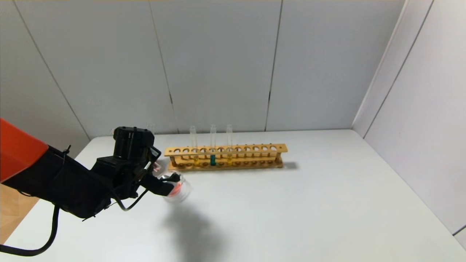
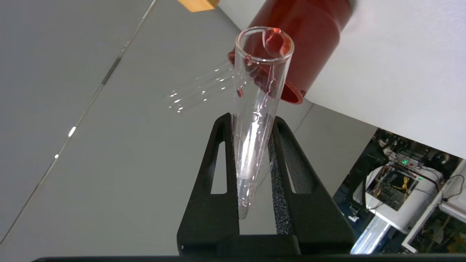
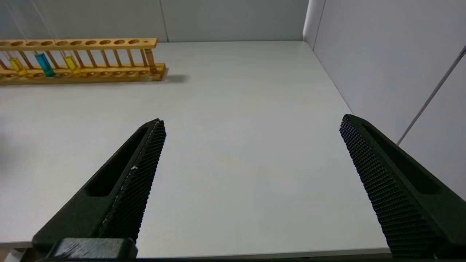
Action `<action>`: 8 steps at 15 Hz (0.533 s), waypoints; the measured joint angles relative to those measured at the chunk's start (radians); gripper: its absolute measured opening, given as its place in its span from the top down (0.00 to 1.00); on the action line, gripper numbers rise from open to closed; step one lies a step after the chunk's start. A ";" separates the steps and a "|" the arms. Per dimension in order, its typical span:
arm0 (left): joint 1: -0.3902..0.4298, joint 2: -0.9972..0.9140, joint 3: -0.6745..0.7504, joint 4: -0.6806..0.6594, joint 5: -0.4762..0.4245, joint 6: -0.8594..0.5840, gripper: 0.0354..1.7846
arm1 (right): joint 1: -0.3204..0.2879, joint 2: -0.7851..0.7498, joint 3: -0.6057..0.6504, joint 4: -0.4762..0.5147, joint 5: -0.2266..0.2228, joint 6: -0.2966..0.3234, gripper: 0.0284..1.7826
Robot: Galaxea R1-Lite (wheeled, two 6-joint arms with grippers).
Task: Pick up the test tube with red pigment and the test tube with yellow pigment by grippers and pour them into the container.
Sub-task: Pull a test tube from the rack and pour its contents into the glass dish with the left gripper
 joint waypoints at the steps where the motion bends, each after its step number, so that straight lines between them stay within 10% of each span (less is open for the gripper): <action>1: -0.002 0.000 -0.003 0.000 0.010 0.016 0.84 | 0.000 0.000 0.000 0.000 0.000 0.000 0.02; 8: -0.011 -0.002 -0.029 0.000 0.028 0.094 0.84 | 0.000 0.000 0.000 0.000 0.000 0.000 0.02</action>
